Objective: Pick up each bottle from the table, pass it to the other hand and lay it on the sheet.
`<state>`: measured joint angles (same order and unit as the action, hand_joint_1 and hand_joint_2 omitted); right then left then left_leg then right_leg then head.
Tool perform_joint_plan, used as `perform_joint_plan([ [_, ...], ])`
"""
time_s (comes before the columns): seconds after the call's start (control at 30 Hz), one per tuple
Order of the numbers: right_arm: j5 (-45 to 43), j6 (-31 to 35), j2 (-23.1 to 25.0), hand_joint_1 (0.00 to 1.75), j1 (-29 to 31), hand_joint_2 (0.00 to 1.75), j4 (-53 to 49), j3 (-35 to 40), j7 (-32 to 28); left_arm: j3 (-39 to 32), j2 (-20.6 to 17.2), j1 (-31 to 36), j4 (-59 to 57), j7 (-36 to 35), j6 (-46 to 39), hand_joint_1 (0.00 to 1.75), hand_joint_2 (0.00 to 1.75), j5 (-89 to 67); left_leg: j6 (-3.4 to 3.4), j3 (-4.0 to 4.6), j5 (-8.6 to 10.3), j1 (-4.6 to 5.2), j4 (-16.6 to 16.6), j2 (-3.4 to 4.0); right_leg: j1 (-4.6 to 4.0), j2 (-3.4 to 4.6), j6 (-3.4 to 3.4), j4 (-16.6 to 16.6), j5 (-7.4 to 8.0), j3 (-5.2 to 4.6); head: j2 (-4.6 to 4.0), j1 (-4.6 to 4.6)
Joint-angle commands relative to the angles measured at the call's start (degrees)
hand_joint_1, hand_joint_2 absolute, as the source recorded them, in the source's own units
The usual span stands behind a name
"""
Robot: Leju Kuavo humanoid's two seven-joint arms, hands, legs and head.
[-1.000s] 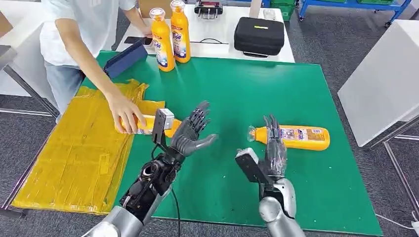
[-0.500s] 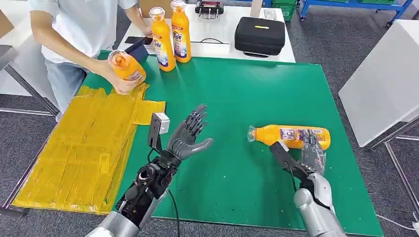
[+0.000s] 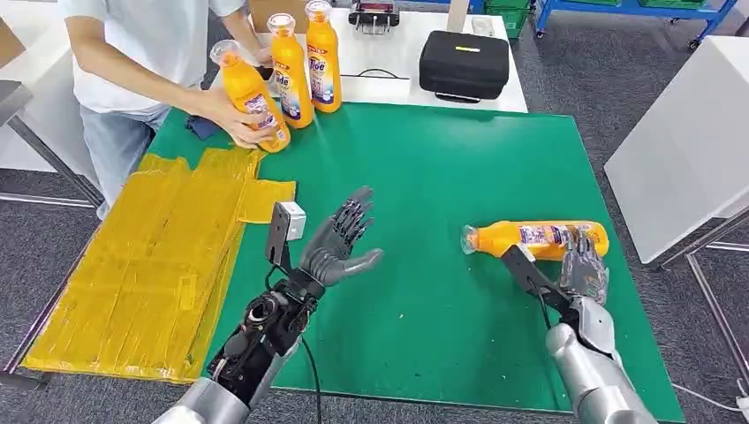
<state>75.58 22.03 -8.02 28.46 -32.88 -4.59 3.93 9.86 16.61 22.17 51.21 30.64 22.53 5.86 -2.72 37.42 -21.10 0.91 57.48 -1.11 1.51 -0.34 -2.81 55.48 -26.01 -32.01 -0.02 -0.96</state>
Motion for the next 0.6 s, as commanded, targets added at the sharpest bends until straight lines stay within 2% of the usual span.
perform_joint_plan([
  [0.03,4.2,1.8,3.3,0.00,6.7,1.75,8.2,1.9,-1.8,0.8,-0.5,2.6,-4.1,0.2,-0.3,0.00,1.75,-0.3,0.25,-0.34,-0.22,-0.12,0.0,0.31,-0.13,0.25,0.22,-0.1,-0.10,0.33,0.00,0.00],
  [0.17,5.6,3.2,5.0,0.00,7.5,1.75,6.2,3.3,-3.5,0.7,-0.7,2.8,-4.5,0.5,-0.2,0.00,1.75,-0.4,0.14,-0.13,-0.11,-0.05,0.0,0.25,-0.06,0.22,0.13,0.0,-0.03,0.10,0.00,0.02],
  [0.27,5.3,6.9,6.0,0.00,7.2,1.75,2.6,3.8,-6.1,0.6,-0.7,2.7,-5.0,1.0,-0.3,0.00,1.75,-0.4,0.28,-0.36,-0.23,-0.10,0.0,0.39,-0.11,0.32,0.25,0.0,-0.12,0.31,0.00,0.00],
  [0.33,6.0,9.2,6.2,0.00,6.7,1.75,0.5,4.3,-6.1,0.7,-0.7,2.7,-5.1,1.2,-0.3,0.00,1.75,-0.6,0.11,-0.07,-0.05,-0.04,0.0,0.16,-0.04,0.12,0.10,0.0,-0.02,0.04,0.00,0.00],
  [0.37,6.2,10.2,6.3,0.00,6.4,1.75,-1.0,4.5,-6.4,0.7,-0.6,2.7,-5.2,1.4,-0.2,0.00,1.75,-0.7,0.23,-0.28,-0.18,-0.09,0.0,0.33,-0.10,0.26,0.20,0.0,-0.09,0.23,0.00,0.00],
  [0.43,6.2,10.2,6.4,0.00,6.5,1.75,-1.6,4.6,-6.4,0.7,-0.5,2.8,-5.2,1.5,-0.2,0.00,1.75,-0.7,0.12,-0.09,-0.07,-0.04,0.0,0.18,-0.04,0.14,0.10,0.0,-0.03,0.06,0.00,0.00],
  [0.53,6.8,11.8,6.2,0.00,6.5,1.75,-3.0,4.7,-6.3,0.6,-0.4,2.9,-5.1,1.5,-0.3,0.00,1.75,-0.8,0.21,-0.25,-0.18,-0.11,0.1,0.26,-0.11,0.19,0.19,0.0,-0.10,0.24,0.00,0.00],
  [0.6,6.9,8.7,5.9,0.00,7.7,1.75,-2.7,4.5,-5.4,0.4,-0.3,2.8,-4.7,1.3,-0.3,0.00,1.75,-0.7,0.23,-0.25,-0.18,-0.10,0.1,0.25,-0.10,0.18,0.20,0.0,-0.10,0.23,0.00,0.00],
])
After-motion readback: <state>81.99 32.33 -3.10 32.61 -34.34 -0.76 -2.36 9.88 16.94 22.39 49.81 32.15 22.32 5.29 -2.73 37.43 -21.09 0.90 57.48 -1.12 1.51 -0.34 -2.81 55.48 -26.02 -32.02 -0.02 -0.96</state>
